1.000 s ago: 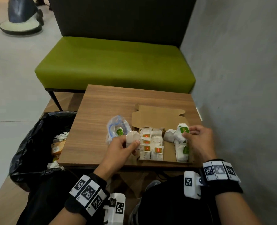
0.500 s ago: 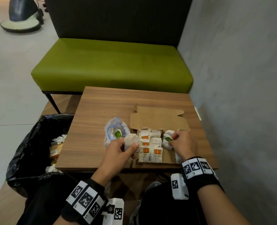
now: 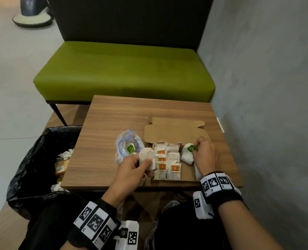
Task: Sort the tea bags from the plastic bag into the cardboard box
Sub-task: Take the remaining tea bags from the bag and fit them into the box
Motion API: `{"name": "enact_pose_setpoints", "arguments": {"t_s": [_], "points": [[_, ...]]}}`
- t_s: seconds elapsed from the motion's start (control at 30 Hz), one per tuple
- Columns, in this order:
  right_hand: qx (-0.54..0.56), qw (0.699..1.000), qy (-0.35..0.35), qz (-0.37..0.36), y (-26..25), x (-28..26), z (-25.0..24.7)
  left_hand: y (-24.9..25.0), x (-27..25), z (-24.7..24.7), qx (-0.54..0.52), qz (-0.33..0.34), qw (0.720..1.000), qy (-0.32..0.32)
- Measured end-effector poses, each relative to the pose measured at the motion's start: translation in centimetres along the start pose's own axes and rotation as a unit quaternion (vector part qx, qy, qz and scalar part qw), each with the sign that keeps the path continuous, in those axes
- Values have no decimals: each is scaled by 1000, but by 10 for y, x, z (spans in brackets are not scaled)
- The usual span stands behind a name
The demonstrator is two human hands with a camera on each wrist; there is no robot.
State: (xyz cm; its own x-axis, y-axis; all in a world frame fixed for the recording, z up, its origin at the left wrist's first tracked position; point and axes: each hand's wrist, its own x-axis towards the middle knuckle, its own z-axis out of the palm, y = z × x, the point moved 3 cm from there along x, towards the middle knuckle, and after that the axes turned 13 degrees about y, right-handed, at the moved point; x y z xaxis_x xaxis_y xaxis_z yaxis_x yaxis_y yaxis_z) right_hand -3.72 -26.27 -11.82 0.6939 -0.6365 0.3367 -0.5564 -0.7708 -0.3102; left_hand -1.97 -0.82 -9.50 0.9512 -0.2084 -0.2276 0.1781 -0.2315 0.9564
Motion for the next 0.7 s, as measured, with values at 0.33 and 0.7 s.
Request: {"name": "enact_pose_setpoints", "arguments": {"t_s": [0.33, 0.7], "points": [[222, 972, -54, 56, -9, -23, -43, 7, -2, 3, -38, 12, 999, -9], [407, 844, -347, -23, -68, -117, -29, 25, -19, -7, -113, 43, 993, -3]]}}
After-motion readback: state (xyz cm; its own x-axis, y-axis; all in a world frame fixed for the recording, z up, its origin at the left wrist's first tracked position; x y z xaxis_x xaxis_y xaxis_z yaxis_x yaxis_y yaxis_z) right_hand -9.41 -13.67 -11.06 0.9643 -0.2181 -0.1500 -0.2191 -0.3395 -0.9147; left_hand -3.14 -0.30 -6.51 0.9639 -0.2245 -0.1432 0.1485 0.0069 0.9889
